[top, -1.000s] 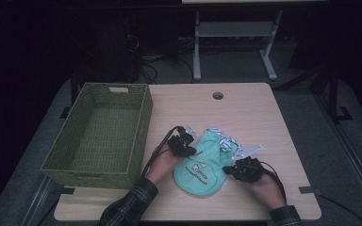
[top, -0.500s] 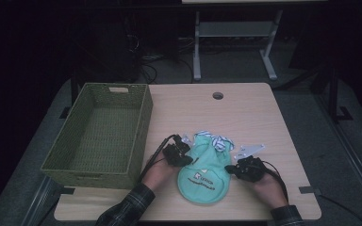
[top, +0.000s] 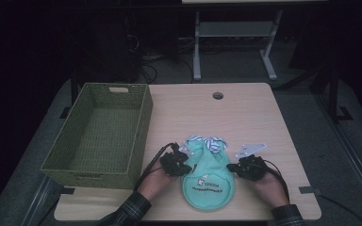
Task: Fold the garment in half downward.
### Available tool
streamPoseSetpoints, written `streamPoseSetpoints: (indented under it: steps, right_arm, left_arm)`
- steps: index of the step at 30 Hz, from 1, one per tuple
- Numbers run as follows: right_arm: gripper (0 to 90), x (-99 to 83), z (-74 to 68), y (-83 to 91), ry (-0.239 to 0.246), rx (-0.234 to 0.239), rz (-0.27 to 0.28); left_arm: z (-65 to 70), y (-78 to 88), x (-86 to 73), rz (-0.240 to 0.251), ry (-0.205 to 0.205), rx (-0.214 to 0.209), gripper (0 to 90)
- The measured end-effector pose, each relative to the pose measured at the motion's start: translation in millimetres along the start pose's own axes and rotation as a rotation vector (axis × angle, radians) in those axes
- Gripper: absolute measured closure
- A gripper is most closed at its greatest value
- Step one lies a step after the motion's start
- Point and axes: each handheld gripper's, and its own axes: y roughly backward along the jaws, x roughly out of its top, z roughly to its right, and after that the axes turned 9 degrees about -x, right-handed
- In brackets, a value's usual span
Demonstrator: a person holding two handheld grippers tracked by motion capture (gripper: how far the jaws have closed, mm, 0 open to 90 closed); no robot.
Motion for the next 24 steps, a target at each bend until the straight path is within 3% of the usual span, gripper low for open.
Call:
streamPoseSetpoints:
  steps: [11,17,24]
  right_arm:
    - [89.9,-0.2,3.0,0.1,0.0,-0.034,0.001]
    - [89.7,1.7,4.9,2.2,-0.004,-0.017,0.022]
    - [86.2,15.0,14.6,7.3,-0.022,0.006,0.07]
  left_arm:
    - [16.9,-1.3,-4.5,-0.011,-0.018,-0.049,89.7]
    - [12.3,2.7,-1.7,0.004,-0.013,-0.053,89.6]
    - [-2.7,13.2,4.8,0.048,0.015,-0.009,83.3]
